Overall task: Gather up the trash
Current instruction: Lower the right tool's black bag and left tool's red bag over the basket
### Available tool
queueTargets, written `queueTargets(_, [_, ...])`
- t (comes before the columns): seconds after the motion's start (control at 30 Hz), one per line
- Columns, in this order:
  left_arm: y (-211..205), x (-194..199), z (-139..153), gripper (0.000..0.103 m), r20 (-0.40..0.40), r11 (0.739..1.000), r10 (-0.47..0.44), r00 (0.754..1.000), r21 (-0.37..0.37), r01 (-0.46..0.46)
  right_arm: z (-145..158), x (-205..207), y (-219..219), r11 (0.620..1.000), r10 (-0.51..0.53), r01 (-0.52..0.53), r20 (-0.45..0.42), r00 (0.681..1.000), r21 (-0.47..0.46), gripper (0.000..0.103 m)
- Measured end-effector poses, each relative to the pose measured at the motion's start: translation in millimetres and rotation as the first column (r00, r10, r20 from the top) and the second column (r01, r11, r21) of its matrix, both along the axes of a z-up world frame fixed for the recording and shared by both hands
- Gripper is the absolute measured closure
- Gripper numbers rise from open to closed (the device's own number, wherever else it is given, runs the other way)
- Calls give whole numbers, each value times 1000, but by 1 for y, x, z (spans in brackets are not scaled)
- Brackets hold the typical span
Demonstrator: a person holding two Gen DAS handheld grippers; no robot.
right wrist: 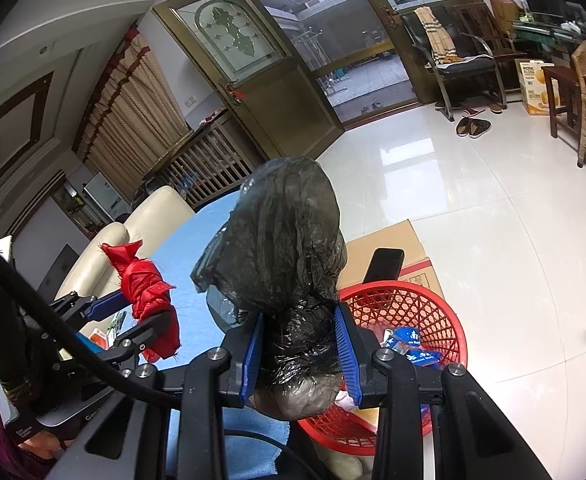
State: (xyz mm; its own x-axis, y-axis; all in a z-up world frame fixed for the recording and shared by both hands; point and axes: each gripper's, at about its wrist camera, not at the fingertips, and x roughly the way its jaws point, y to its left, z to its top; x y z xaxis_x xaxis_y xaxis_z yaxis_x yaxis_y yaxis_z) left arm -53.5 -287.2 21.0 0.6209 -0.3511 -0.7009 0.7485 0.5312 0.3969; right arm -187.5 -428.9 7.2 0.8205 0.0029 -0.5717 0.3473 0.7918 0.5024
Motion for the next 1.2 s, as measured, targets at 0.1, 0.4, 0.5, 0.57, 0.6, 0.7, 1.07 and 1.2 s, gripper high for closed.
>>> queueTargets(0.1, [-2,-1,-3,54,-6,1000,-3,1000,4,3,-4,1,-2,1000,-5,5,-5,1000,7,66])
queueTargets(0.4, [-5,2,-7,54,-18,1000,-10,1000,13,10,-8,2,-1,1000,-16,17,-17,1000,20,65])
queueTargets(0.5, [-6,2,-9,54,-21,1000,-10,1000,15,11,-10,2,-1,1000,-17,18,-22,1000,21,65])
queueTargets(0.57, [-7,1,-11,54,-25,1000,-11,1000,16,12,-11,2,0,1000,-21,21,-24,999,17,65])
queueTargets(0.6, [-7,1,-11,54,-26,1000,-13,1000,17,14,-12,1,-2,1000,-22,22,-26,999,17,65])
queueTargets(0.7, [-8,2,-11,54,-30,1000,-18,999,18,18,-12,1,-2,999,-27,27,-29,999,19,65])
queueTargets(1.07, [-10,6,-17,54,-49,999,-22,999,27,23,-18,4,-3,999,-44,45,-52,998,24,65])
queueTargets(1.2, [-12,8,-19,54,-55,999,-22,998,31,24,-20,5,-3,998,-49,50,-59,997,27,65])
